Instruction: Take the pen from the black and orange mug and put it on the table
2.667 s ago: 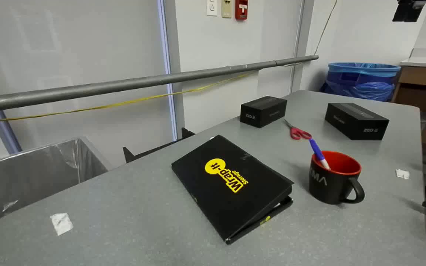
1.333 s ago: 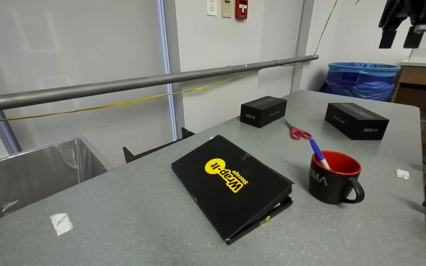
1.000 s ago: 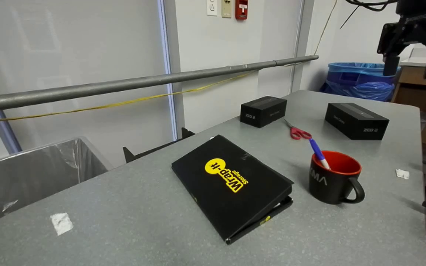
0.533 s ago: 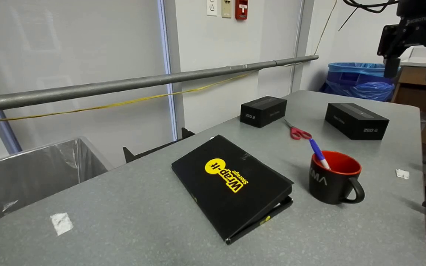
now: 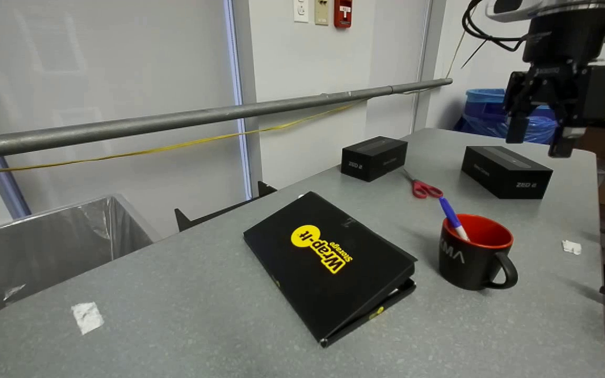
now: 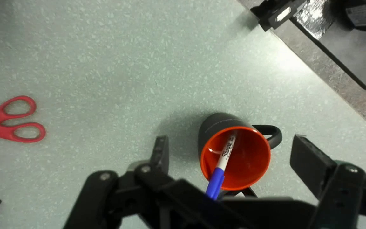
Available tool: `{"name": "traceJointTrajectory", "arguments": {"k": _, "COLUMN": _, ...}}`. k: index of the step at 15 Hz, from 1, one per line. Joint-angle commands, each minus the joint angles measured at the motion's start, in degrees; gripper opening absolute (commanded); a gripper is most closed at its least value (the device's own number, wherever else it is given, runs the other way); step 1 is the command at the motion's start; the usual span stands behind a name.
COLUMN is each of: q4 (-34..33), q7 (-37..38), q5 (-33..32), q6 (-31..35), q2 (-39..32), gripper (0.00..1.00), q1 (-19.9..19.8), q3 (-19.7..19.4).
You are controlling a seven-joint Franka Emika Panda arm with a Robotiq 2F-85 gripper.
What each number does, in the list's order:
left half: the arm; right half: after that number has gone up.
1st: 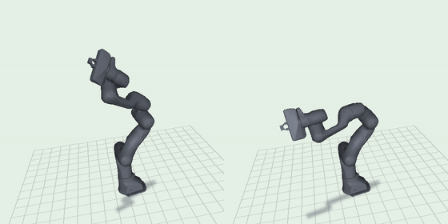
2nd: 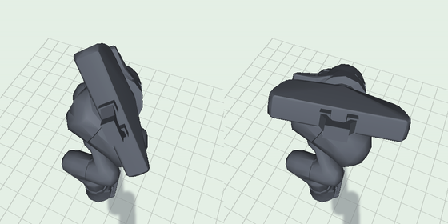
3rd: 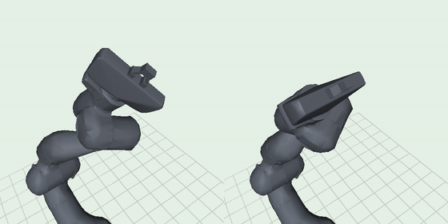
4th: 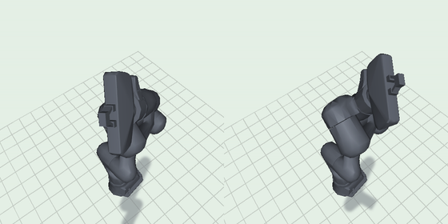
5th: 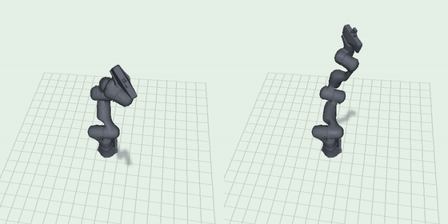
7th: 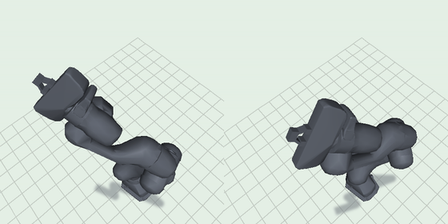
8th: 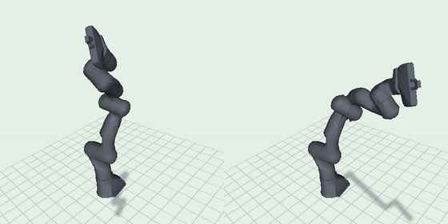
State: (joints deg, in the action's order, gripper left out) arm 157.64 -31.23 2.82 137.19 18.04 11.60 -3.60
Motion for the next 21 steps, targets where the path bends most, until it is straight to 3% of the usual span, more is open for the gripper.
{"name": "traceJointTrajectory", "arguments": {"k": 1, "q4": -2.1, "q7": 1.7, "q5": 5.0, "q6": 8.9, "q2": -8.6, "gripper": 1.0, "q1": 1.9, "q3": 2.3}}
{"name": "traceJointTrajectory", "arguments": {"k": 6, "q4": -4.4, "q7": 4.9, "q5": 8.7, "q6": 20.0, "q2": -15.6, "gripper": 1.0, "q1": 1.5, "q3": 5.9}}
{"name": "traceJointTrajectory", "arguments": {"k": 8, "q4": -3.1, "q7": 4.1, "q5": 7.2, "q6": 17.9, "q2": -13.4, "gripper": 1.0, "q1": 0.2, "q3": 6.6}}
{"name": "traceJointTrajectory", "arguments": {"k": 13, "q4": -4.7, "q7": 5.3, "q5": 7.7, "q6": 18.7, "q2": -15.8, "gripper": 1.0, "q1": -0.1, "q3": 7.7}}
{"name": "traceJointTrajectory", "arguments": {"k": 21, "q4": -5.3, "q7": 11.4, "q5": 3.8, "q6": 27.4, "q2": -21.1, "gripper": 1.0, "q1": -1.6, "q3": 8.4}}
